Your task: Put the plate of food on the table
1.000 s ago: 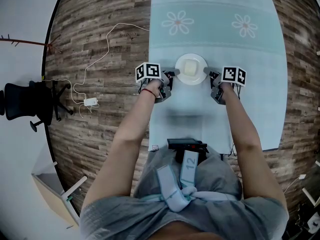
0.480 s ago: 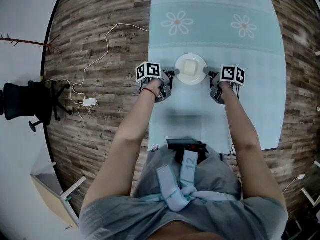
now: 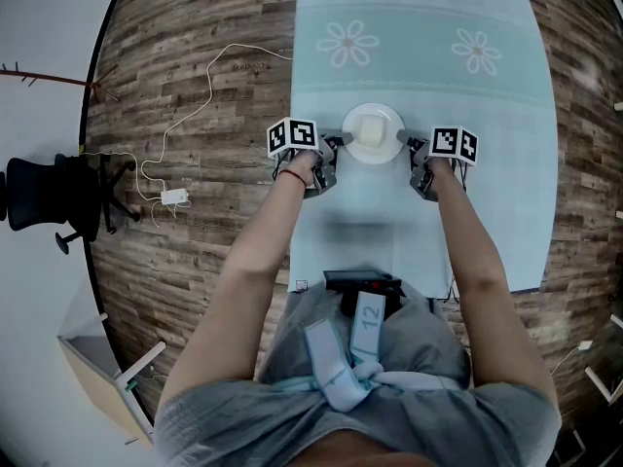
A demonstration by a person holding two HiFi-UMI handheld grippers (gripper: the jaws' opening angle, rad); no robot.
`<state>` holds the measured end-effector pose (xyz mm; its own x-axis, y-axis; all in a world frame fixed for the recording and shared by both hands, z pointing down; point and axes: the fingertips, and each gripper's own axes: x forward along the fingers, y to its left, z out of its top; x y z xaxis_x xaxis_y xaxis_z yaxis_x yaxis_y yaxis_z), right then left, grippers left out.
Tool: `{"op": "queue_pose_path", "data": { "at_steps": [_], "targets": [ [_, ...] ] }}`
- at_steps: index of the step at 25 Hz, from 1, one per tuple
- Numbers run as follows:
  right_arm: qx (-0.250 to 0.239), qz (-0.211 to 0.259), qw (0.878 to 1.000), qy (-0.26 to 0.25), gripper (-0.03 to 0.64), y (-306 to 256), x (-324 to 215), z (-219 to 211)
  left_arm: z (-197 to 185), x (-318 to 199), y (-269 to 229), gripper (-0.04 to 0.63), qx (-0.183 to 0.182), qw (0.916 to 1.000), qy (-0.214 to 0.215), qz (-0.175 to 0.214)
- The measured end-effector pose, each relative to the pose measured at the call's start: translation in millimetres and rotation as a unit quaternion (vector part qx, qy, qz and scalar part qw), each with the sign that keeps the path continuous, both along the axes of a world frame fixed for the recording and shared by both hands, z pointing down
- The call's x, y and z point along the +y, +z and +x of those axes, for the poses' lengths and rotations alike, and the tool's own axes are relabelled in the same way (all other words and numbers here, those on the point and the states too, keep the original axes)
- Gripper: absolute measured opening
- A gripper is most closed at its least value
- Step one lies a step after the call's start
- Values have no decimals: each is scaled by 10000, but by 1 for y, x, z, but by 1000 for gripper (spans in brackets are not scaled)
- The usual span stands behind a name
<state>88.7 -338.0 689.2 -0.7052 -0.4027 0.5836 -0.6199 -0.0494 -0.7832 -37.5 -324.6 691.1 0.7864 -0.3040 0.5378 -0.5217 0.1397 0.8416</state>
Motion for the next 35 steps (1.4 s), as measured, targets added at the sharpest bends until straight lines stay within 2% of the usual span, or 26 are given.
{"op": "queue_pose_path", "data": {
  "at_steps": [3,12,22,35],
  "targets": [
    [10,-8,10000,-6,41,0,0,0,0,0,-3,100,-21,10000,-18,-59],
    [87,15,9999,-58,41,1,-2,0,-8,7,-9,101,-426,9991,-18,-62],
    [437,-52,9988,-206,41,4,-3,2,-4,14,-9,101,-437,9989,-2,-149],
    [553,-26,9984,-151,41,-4,-3,9,-9,12,-10,101,-566,9984,28,-50]
  ]
}}
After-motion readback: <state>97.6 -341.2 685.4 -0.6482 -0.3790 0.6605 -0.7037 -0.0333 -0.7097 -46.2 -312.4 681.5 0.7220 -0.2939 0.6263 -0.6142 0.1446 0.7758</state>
